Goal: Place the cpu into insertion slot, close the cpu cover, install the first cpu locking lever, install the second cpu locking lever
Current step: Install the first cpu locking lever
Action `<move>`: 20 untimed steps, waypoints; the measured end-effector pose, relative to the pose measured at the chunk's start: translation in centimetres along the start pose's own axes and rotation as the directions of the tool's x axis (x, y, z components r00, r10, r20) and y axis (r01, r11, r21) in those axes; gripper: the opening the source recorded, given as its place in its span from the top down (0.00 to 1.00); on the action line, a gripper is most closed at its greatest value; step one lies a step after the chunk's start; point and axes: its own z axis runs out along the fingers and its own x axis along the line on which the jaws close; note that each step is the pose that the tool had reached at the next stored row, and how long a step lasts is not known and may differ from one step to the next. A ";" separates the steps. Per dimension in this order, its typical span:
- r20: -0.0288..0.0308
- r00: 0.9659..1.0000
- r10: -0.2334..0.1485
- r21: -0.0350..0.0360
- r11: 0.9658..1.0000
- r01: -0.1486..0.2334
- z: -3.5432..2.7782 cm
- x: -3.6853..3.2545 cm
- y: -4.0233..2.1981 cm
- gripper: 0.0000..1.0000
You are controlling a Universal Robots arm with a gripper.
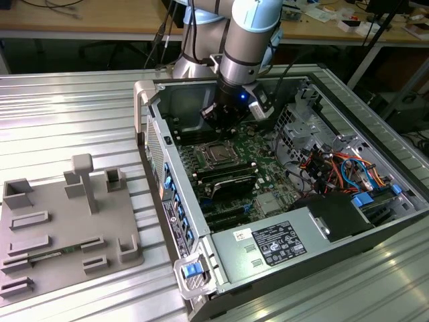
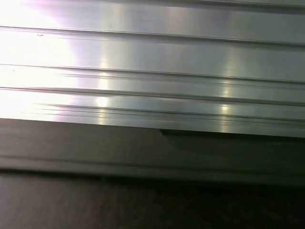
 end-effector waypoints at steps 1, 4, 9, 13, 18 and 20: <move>0.000 1.000 0.000 0.000 1.000 0.000 0.03 0.00 0.00 0.89; 0.000 1.000 0.000 0.000 1.000 0.000 0.09 0.00 0.00 0.89; 0.000 1.000 0.000 0.000 1.000 0.000 0.20 0.00 0.01 0.89; 0.000 1.000 0.000 0.000 1.000 0.000 0.32 0.00 0.01 0.89; 0.000 1.000 0.000 0.000 1.000 0.000 0.35 0.00 0.01 0.89; 0.000 1.000 0.000 0.000 1.000 0.000 0.35 0.00 0.01 0.89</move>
